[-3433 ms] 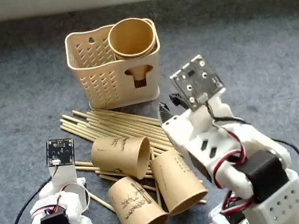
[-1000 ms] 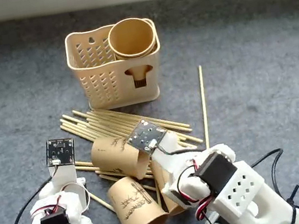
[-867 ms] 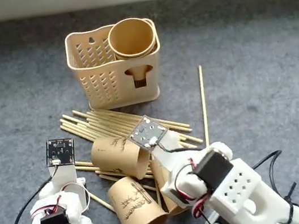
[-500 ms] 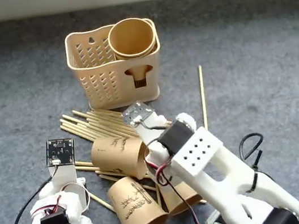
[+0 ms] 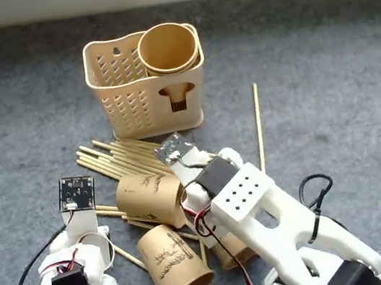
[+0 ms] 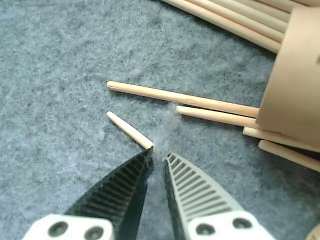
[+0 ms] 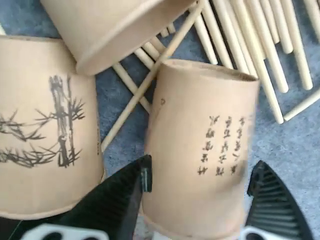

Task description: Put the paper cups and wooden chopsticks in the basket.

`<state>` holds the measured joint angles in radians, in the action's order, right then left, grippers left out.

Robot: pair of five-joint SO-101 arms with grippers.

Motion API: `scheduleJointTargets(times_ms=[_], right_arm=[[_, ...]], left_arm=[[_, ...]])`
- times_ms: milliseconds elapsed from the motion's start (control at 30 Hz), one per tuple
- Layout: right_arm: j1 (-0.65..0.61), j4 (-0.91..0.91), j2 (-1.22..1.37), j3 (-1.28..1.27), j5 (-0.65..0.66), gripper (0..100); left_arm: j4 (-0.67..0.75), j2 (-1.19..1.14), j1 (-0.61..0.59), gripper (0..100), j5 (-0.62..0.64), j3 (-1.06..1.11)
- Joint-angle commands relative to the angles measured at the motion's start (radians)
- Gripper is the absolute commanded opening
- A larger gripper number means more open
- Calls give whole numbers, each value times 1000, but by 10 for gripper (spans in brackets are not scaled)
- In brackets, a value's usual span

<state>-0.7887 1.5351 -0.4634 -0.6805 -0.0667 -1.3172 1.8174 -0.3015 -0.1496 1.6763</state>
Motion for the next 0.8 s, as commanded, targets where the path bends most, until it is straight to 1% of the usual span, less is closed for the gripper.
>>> scheduleJointTargets(times_ms=[0,100,167,233,367,600,667,767], right_arm=[[13,-42,-8,-39,6,304],[13,-42,-5,-48,49,303],[33,-42,-4,-50,52,302],[65,-44,-8,-44,54,276],[133,-35,-10,-42,141,208],[211,-35,-10,-41,180,208],[222,-15,-12,-24,209,208],[240,35,-12,47,215,208]], left_arm=[[-5,4,-7,53,-2,19],[-5,4,-7,53,-2,19],[-5,4,-7,53,-2,19],[-5,4,-7,53,-2,19],[-5,4,-7,53,-2,19],[-5,4,-7,53,-2,19],[-5,4,-7,53,-2,19],[-5,4,-7,53,-2,19]])
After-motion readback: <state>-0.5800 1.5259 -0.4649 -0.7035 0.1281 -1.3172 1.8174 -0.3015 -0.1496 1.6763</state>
